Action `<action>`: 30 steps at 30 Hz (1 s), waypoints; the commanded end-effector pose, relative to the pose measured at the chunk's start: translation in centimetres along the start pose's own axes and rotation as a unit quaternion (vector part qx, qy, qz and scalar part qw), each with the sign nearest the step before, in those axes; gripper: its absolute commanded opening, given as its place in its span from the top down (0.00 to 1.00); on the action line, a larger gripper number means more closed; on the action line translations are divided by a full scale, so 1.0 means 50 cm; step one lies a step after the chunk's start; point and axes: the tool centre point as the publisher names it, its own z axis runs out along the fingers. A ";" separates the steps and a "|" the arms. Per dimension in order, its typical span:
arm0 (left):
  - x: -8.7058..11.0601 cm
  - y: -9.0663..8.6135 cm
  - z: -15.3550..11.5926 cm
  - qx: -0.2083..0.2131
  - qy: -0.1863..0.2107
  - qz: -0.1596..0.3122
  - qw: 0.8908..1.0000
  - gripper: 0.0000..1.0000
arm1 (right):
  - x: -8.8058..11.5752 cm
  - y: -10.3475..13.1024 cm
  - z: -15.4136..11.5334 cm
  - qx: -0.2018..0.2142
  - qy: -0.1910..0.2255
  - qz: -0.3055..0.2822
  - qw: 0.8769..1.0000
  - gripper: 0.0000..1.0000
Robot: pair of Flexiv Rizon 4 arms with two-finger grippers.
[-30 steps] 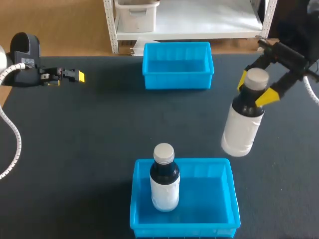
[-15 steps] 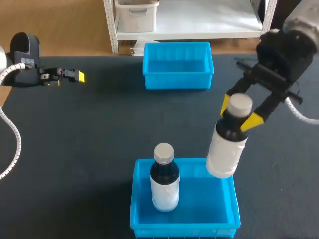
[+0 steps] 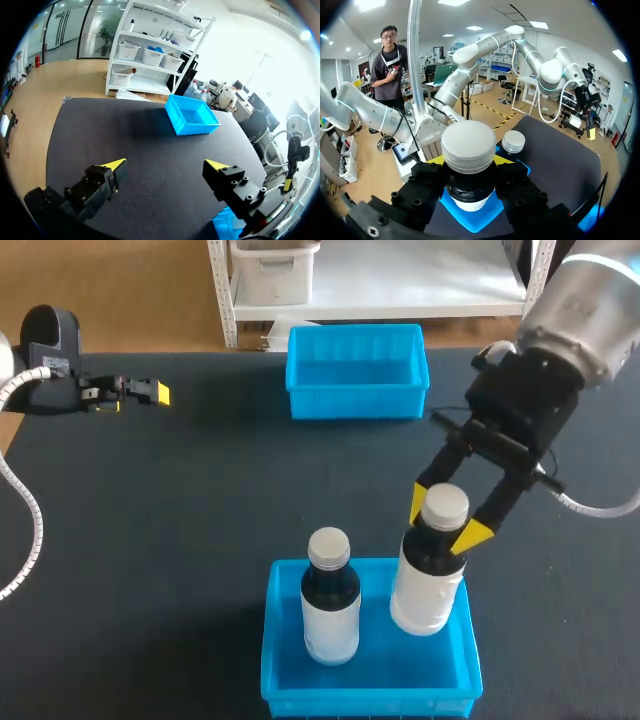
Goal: Pick up the bottle, and place it in the far bin if it is heavy, or in the near bin if it is light.
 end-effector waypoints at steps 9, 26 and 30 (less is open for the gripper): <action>0.000 0.000 0.000 0.000 0.000 0.000 1.000 0.00 | 0.046 -0.013 0.022 -0.022 -0.008 -0.011 1.000 1.00; 0.000 0.000 0.000 0.000 0.000 0.000 1.000 0.00 | 0.101 -0.029 0.045 -0.045 -0.018 -0.005 0.999 1.00; 0.000 0.000 0.000 0.000 0.000 0.000 1.000 0.00 | 0.111 -0.031 0.052 -0.051 -0.017 -0.005 0.999 1.00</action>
